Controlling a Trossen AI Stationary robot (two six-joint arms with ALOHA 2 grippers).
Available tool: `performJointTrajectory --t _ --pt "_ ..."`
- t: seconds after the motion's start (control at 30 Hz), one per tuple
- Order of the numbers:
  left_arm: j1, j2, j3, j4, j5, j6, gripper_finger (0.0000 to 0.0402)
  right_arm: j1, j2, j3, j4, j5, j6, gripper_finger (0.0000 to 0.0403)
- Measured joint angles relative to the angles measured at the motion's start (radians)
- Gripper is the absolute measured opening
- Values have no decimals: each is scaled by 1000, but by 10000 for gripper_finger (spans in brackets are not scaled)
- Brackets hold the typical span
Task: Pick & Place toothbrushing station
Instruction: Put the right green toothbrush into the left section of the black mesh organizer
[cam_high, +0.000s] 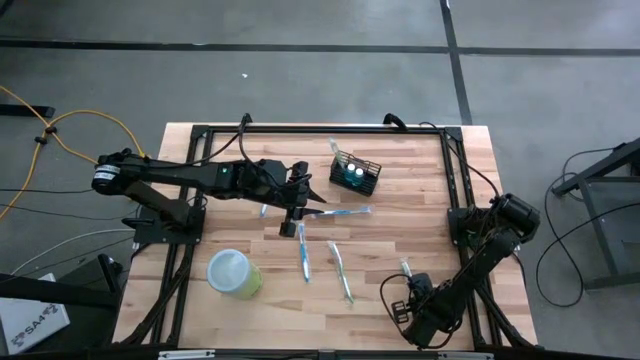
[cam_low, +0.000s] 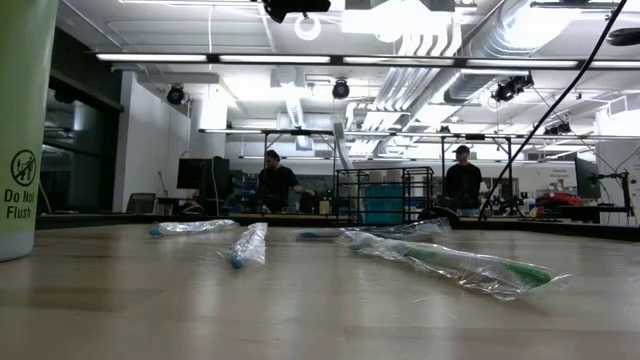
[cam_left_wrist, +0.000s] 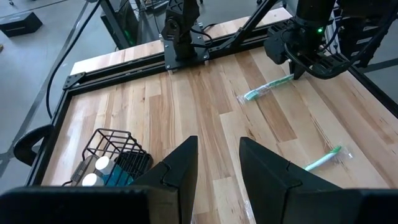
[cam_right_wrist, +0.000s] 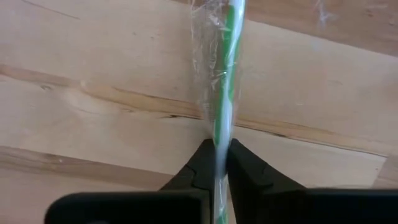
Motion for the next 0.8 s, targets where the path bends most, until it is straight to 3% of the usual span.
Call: performJointTrajectory --t 0.3,0.5,0.8 --pt "0 0 0 0 1 0 113 3 -13 -1 -41 95 -76 14" --pt "0 0 0 0 3 0 113 -2 -62 -3 -72 306 -113 14" --pt "0 0 0 0 3 -5 113 -1 -123 -2 -76 542 -211 14"
